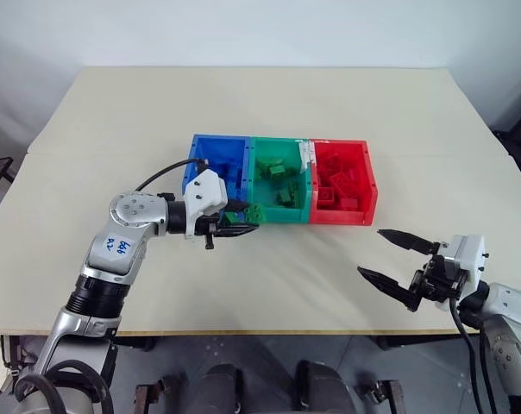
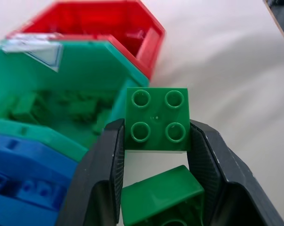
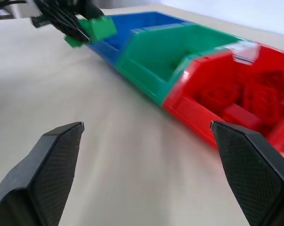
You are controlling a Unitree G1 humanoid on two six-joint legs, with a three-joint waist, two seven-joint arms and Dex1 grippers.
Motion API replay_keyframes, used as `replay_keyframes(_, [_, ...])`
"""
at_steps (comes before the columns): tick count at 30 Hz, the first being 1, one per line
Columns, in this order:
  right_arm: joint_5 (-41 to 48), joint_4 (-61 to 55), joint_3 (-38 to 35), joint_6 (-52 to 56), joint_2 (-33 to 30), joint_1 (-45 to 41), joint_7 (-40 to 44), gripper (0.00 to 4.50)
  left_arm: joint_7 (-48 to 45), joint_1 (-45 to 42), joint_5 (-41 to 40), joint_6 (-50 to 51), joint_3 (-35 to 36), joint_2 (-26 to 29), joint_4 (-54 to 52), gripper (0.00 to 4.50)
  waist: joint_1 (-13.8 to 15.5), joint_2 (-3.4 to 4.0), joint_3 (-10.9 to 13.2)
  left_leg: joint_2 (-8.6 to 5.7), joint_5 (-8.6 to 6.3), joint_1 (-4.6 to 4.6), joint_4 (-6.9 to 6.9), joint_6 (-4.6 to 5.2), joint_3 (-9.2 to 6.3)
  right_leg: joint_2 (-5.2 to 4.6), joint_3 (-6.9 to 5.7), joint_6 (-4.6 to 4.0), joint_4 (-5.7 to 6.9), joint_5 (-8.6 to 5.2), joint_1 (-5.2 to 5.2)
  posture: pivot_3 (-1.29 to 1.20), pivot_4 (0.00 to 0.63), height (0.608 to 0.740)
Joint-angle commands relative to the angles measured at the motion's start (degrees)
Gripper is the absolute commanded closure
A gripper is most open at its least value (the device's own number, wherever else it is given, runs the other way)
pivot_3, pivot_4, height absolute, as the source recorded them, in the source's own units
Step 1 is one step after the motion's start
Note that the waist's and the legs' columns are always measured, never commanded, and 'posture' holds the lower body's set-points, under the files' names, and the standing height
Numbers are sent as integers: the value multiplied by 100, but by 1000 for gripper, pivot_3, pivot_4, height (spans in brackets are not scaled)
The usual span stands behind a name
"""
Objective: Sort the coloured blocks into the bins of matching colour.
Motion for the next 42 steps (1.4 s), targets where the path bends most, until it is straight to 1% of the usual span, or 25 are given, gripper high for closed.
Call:
replay_keyframes(1, [153, -285, -212, -13, 39, 89, -108, 0, -205, -5, -32, 230, -87, 227, -109, 2931, -14, 1, 0, -1, 0, 0, 0, 0, 2, 0, 1, 0, 0, 0, 0, 0, 150, 740])
replay_keyframes(5, [152, -307, -222, 0, 14, 131, -110, 0, -546, 236, -72, 321, -139, 631, -259, 2931, -15, 1, 0, 0, 0, 3, -2, 0, 5, 3, 3, 0, -1, 0, -1, 0, 150, 740])
replay_keyframes(7, [157, -270, -218, 8, -13, 120, -74, 0, -906, 440, 26, 180, -227, 1046, -415, 2931, -16, 1, -1, 2, 0, 3, -2, 0, 5, 3, 4, 0, -1, 0, -1, 0, 150, 740])
replay_keyframes(9, [155, -222, -193, 18, -27, 74, -44, 0, -1019, 554, 133, 65, -279, 1274, -463, 2931, -17, 1, 0, 4, 0, 3, -3, 0, 5, 2, 6, 0, -3, 0, -1, 0, 150, 740])
replay_keyframes(12, [113, -166, -105, 32, -44, -22, 24, 0, -925, 631, 314, 124, -372, 1417, -445, 2931, 21, 1, 0, 8, 0, 3, -2, 1, 1, -3, 6, 0, -1, 0, 0, 0, 150, 740])
replay_keyframes(16, [59, -124, -26, 48, -50, -115, 88, 0, -916, 860, 521, 69, -555, 1485, -438, 2931, -2, 2, -1, 7, -1, 3, -3, 3, 0, -4, 6, 0, -1, 0, 2, 0, 150, 740])
replay_keyframes(18, [49, -113, -11, 60, -53, -141, 116, 0, -884, 962, 529, 125, -598, 1433, -481, 2161, -10, 2, -1, 6, -1, 3, -10, 3, 2, -3, 7, 0, -2, 0, -1, 0, 150, 740])
replay_keyframes(19, [44, -111, -6, 68, -53, -155, 123, 0, -847, 966, 523, 142, -594, 1390, -482, 1964, -11, 2, -1, 6, -1, 3, -10, 3, 2, -2, 6, 0, -2, 0, -2, 0, 150, 740])
replay_keyframes(20, [42, -105, -5, 80, -54, -169, 130, 0, -866, 960, 515, 132, -607, 1371, -484, 1672, -11, 2, -1, 6, -1, 3, -10, 3, 3, -2, 6, 0, -2, 0, -2, 0, 150, 740])
replay_keyframes(25, [22, -52, 30, 89, -65, -242, 176, 0, -975, 803, 642, -9, -739, 1335, -414, 115, 7, 2, -1, 7, -1, 3, -4, 4, 2, -4, 7, 0, 2, 0, -1, 0, 150, 740])
replay_keyframes(26, [17, -42, 40, 88, -62, -257, 181, 0, -967, 740, 684, 2, -776, 1322, -390, 20, 8, 2, -1, 7, -1, 3, -4, 4, 2, -4, 7, 0, 1, 0, -1, 0, 150, 740])
replay_keyframes(32, [51, -64, 33, 131, -139, -247, 300, 0, -1162, 358, 868, 379, -1079, 1389, -524, 20, -8, 2, -1, -1, -1, 3, -5, 4, 5, -2, 7, 0, 1, 0, -1, 0, 150, 740])
replay_keyframes(34, [69, -132, -46, 127, -287, -159, 435, 0, -1190, 291, 835, 635, -1119, 1372, -600, 20, -8, 2, -1, 0, -1, 2, -5, 4, 6, -1, 7, 0, 1, 0, -2, 0, 150, 740])
replay_keyframes(39, [120, -209, -236, 125, -517, 12, 563, 0, -1213, 169, 1195, 805, -1366, 1572, -673, 20, -1, 2, -1, 0, -1, 2, -4, 4, 6, -1, 7, 0, 0, 0, -1, 0, 150, 740])
replay_keyframes(42, [118, -209, -261, 124, -557, 11, 582, 0, -1184, 134, 1322, 786, -1440, 1592, -615, 607, -3, 2, -1, 1, -1, 2, -4, 4, 6, -2, 8, 0, 0, 0, -1, 0, 150, 740])
